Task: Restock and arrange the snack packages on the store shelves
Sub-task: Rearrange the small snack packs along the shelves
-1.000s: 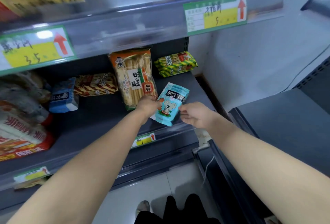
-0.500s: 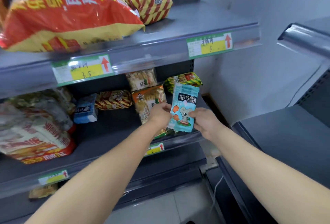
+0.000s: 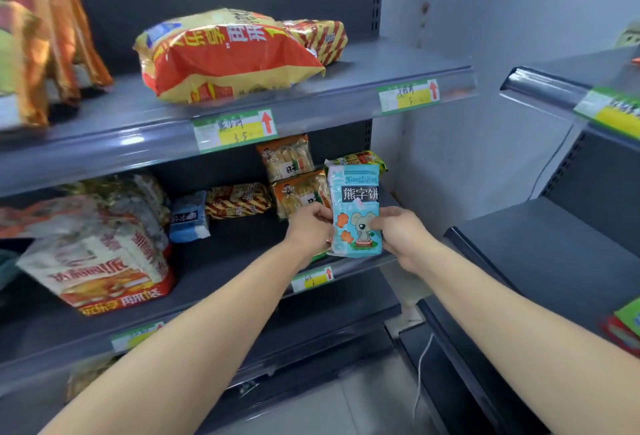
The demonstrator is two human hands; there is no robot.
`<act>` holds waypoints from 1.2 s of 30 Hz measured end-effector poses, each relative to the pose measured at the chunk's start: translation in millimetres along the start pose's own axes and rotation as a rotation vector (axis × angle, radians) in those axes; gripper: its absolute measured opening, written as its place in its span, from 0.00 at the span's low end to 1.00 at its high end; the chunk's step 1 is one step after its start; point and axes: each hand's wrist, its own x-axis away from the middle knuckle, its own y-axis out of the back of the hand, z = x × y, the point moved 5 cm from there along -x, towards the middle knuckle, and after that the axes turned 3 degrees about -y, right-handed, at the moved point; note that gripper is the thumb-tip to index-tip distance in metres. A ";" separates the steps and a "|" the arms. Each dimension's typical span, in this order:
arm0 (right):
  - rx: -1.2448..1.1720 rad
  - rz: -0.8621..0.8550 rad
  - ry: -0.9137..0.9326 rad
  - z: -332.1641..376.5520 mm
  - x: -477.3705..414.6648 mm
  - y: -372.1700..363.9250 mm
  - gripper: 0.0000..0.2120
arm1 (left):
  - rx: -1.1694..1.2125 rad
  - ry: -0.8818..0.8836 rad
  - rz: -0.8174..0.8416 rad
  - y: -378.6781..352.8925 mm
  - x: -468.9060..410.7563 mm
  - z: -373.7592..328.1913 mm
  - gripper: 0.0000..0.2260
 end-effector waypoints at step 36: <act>-0.029 -0.287 0.835 162.1 140.2 29.0 0.01 | -0.082 -0.708 -0.234 55.4 107.6 -174.7 0.06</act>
